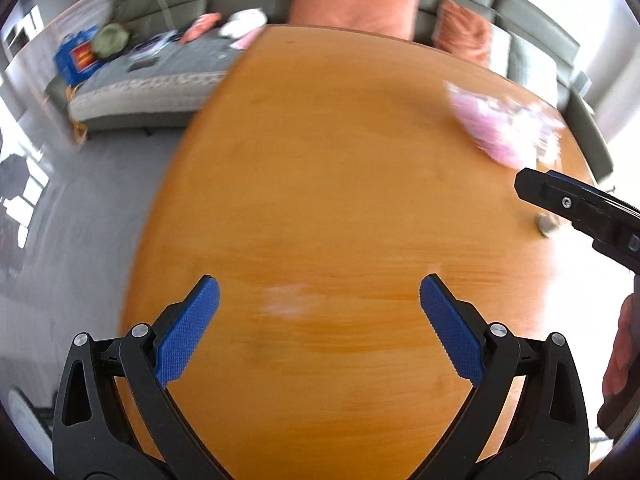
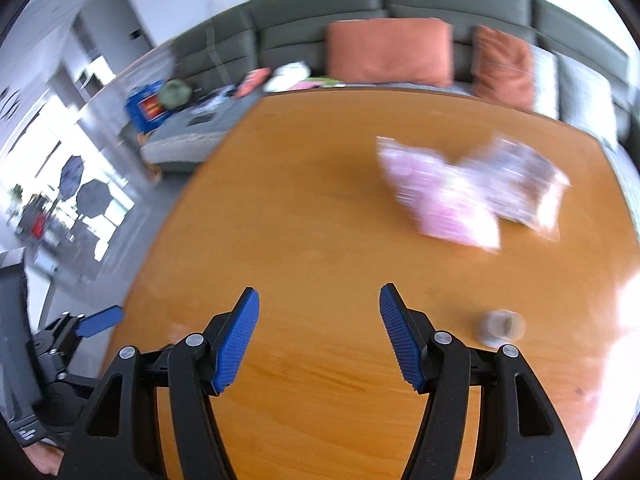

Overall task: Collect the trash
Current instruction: 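Move both open tools back over the table, then grasp the small white tape roll with the right tool while the left tool grasps the pink-filled plastic bag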

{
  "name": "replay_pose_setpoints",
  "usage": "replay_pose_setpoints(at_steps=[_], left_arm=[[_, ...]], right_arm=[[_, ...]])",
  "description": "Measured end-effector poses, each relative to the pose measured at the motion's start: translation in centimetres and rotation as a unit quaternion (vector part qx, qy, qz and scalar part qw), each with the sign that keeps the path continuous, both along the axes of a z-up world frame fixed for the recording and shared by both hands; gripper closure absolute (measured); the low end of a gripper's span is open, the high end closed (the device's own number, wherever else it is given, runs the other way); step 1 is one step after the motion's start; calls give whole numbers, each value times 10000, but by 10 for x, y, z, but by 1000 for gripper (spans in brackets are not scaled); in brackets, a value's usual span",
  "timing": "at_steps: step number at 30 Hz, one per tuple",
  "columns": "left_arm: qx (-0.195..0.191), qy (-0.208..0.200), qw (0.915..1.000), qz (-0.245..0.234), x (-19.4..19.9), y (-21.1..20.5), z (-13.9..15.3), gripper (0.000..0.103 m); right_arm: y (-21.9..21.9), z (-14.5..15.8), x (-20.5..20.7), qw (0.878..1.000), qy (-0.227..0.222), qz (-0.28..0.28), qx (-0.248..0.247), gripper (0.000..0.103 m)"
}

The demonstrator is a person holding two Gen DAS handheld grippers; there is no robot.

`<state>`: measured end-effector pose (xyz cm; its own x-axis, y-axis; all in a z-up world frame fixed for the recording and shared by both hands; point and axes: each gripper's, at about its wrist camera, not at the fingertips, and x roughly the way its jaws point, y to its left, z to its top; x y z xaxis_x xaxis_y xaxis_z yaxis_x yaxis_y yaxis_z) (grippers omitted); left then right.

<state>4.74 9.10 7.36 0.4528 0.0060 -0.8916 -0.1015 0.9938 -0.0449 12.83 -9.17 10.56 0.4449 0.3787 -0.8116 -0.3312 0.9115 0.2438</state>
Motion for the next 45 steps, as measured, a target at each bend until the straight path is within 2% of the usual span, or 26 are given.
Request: replay_pose_setpoints(at_steps=[8, 11, 16, 18, 20, 21, 24, 30, 36, 40, 45], left_arm=[[79, 141, 9980, -605, 20, -79, -7, 6], [192, 176, 9968, -755, 30, -100, -7, 6], [322, 252, 9957, -837, 37, -121, -11, 6], [346, 312, 9954, -832, 40, -122, -14, 6], [387, 376, 9953, -801, 44, -124, -16, 6], [393, 411, 9954, -770, 47, -124, -18, 6], [347, 462, 9957, -717, 55, -126, -19, 6], [350, 512, 9946, -830, 87, -144, -23, 6], [-74, 392, 9947, -952, 133, -165, -26, 6], [-201, 470, 9937, -1001, 168, -179, -33, 6], [-311, 540, 9923, -1074, 200, -192, -44, 6]], right_arm=[[-84, -24, 14, 9977, 145, -659, -95, 39], [-101, -39, 22, 9969, 261, -719, -157, 39], [-102, -58, 31, 9972, 340, -572, -349, 43], [-99, -63, 33, 9973, 363, -492, -405, 51], [-97, -70, 37, 9973, 425, -415, -438, 71], [-97, -73, 38, 9971, 469, -392, -448, 77], [-103, -73, 38, 9979, 458, -386, -260, 77], [-139, -65, 42, 9960, 382, -797, 164, 77], [-171, -60, 48, 9926, 364, -1122, 292, 77], [-187, -64, 46, 9899, 414, -1305, 372, 77], [-184, -65, 48, 9883, 463, -1407, 364, 77]])
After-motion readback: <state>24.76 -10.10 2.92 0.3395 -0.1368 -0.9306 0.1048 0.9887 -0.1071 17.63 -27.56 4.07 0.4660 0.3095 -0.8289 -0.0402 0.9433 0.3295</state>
